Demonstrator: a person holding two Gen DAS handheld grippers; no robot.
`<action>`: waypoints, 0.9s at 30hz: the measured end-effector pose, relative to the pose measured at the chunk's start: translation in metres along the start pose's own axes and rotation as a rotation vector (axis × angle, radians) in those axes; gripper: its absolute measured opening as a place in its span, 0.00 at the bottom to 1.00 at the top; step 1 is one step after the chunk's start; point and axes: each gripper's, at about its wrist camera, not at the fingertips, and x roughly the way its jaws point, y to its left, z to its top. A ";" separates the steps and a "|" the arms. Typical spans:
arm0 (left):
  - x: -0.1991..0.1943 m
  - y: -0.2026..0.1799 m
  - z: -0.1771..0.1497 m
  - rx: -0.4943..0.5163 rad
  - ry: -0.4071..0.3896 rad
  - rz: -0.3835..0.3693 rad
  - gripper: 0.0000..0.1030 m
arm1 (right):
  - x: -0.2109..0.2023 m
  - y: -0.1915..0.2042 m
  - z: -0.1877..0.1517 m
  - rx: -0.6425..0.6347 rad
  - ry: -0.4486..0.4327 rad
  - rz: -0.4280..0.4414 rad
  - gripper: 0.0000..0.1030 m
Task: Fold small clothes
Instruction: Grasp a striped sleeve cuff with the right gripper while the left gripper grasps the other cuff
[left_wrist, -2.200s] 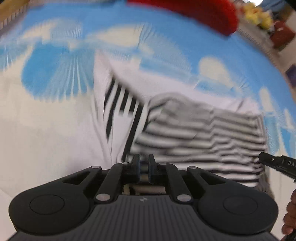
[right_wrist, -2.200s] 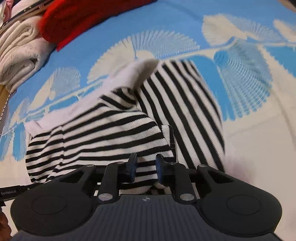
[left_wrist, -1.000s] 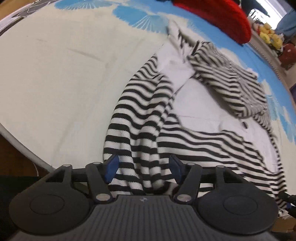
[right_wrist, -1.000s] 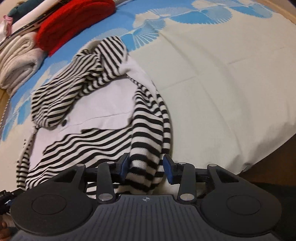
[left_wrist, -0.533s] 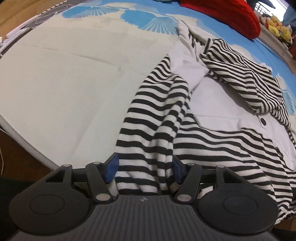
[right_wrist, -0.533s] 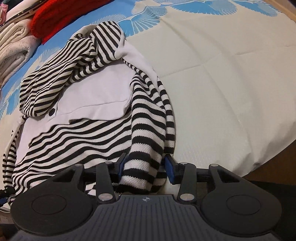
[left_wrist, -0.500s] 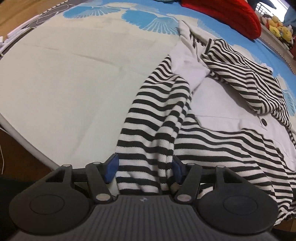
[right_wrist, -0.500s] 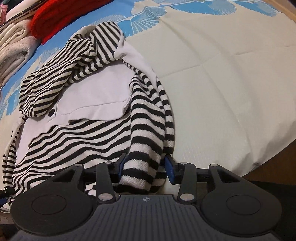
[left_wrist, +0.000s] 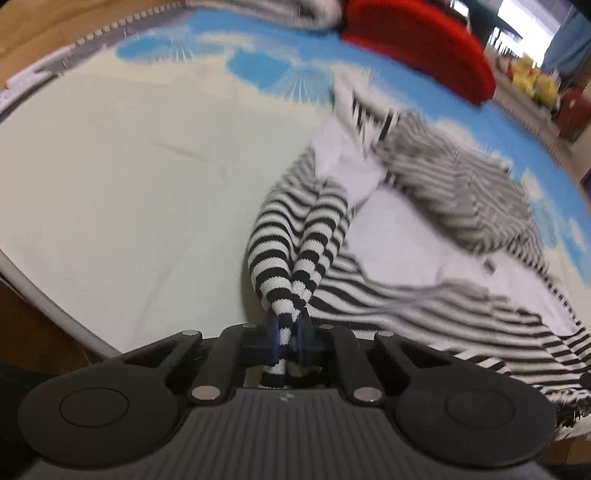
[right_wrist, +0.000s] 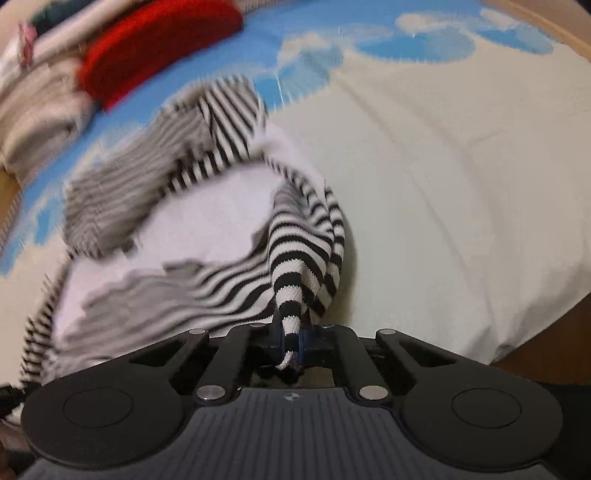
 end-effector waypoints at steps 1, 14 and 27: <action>-0.004 0.002 0.001 -0.011 -0.003 -0.018 0.09 | -0.009 -0.002 0.002 0.018 -0.029 0.019 0.05; 0.028 0.017 -0.013 -0.072 0.193 -0.033 0.38 | 0.024 -0.006 -0.012 -0.004 0.165 -0.087 0.31; 0.023 0.008 -0.021 -0.008 0.196 -0.029 0.38 | 0.021 -0.004 -0.019 -0.018 0.191 -0.076 0.31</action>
